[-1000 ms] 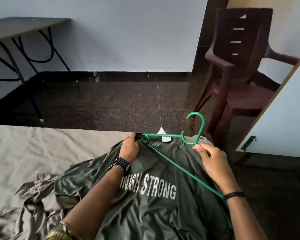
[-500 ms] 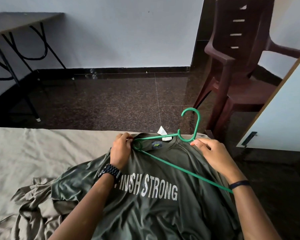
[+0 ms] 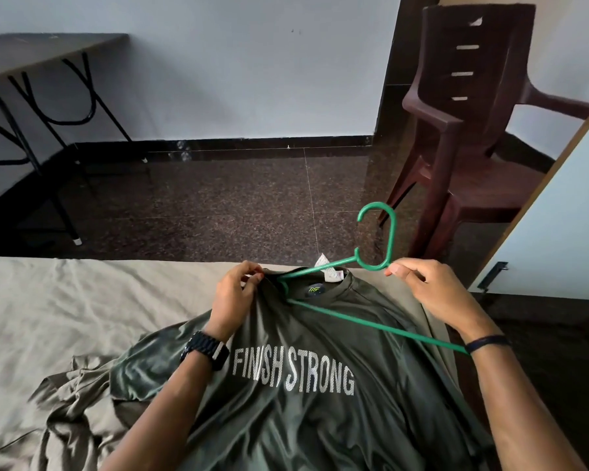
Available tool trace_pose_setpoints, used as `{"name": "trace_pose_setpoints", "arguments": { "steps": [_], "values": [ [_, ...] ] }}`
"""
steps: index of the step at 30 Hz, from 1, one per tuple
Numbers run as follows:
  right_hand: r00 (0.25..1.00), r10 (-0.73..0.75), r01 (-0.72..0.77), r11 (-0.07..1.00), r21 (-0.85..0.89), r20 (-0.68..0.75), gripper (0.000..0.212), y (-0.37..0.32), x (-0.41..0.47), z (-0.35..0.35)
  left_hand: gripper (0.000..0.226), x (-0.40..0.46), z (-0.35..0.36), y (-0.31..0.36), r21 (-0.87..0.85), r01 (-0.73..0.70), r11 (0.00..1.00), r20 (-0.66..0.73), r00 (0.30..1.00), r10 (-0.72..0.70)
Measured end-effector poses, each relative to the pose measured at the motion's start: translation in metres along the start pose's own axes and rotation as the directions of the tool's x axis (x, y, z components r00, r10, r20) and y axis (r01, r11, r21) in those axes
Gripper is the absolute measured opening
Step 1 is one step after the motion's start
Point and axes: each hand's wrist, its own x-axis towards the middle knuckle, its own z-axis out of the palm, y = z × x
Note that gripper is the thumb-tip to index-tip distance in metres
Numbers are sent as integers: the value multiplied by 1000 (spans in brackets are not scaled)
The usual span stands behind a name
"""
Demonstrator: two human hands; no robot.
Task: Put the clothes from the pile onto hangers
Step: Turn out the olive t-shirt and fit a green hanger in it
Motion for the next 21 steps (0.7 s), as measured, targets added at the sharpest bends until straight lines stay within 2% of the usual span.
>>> {"name": "trace_pose_setpoints", "arguments": {
  "steps": [3,5,8,12,15,17,19,21],
  "values": [
    [996,-5,3,1000,13,93,23,-3,1,9,23,2,4,5,-22,-5,1000,22,1000,6],
    [997,-32,33,999,-8,71,23,-5,4,19,29,1,9,11,-50,-20,999,66,998,23],
    [996,-58,57,998,16,69,23,-18,9,37,27,-1,10,21,-92,-48,995,141,988,61],
    [985,-81,54,983,176,149,24,-34,23,72,22,2,0,28,-115,-90,989,154,982,107],
    [981,-80,58,990,128,176,26,-46,32,85,19,9,-15,29,-93,-117,989,242,961,136],
    [982,-109,101,993,64,155,25,-52,40,88,18,14,-23,28,1,-139,990,317,939,132],
    [983,-146,147,989,-1,109,20,-57,47,92,16,19,-28,25,101,-165,981,286,949,130],
    [972,-224,218,972,-85,-73,18,-58,50,94,16,22,-32,22,151,-153,977,214,970,119]
  ]
}}
